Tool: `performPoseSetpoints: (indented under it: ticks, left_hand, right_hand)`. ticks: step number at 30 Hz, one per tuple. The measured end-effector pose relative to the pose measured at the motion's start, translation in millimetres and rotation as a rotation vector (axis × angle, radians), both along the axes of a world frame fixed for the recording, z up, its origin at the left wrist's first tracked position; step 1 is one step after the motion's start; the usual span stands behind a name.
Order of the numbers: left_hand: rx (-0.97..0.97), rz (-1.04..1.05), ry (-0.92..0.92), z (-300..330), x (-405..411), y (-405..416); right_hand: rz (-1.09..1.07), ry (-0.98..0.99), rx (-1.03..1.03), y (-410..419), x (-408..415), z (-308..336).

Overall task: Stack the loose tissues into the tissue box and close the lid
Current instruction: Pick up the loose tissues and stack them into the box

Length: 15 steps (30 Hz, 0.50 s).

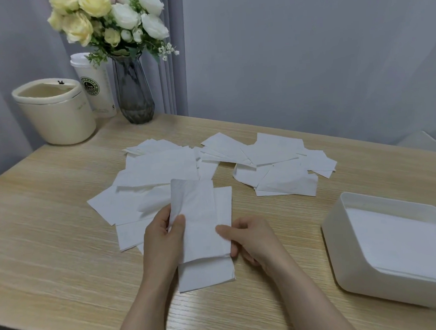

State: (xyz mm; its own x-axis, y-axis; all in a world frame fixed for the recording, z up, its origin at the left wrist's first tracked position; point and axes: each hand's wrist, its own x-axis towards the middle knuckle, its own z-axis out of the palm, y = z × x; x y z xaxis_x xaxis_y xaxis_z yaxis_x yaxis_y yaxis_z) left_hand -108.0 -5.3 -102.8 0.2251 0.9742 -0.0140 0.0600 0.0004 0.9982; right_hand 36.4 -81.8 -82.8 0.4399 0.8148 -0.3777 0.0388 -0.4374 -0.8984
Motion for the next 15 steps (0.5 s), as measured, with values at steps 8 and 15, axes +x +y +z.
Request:
performPoseSetpoints:
  ticks: [8,15]
  left_hand:
    - [-0.006,0.039,-0.024,-0.7,-0.9,-1.2]
    - [-0.010,0.049,0.001,-2.8,5.4,-2.7]
  right_hand:
    - [0.009,-0.082,-0.069,-14.7,9.3,4.2]
    - [0.045,-0.383,-0.214,-50.1,42.7,3.4]
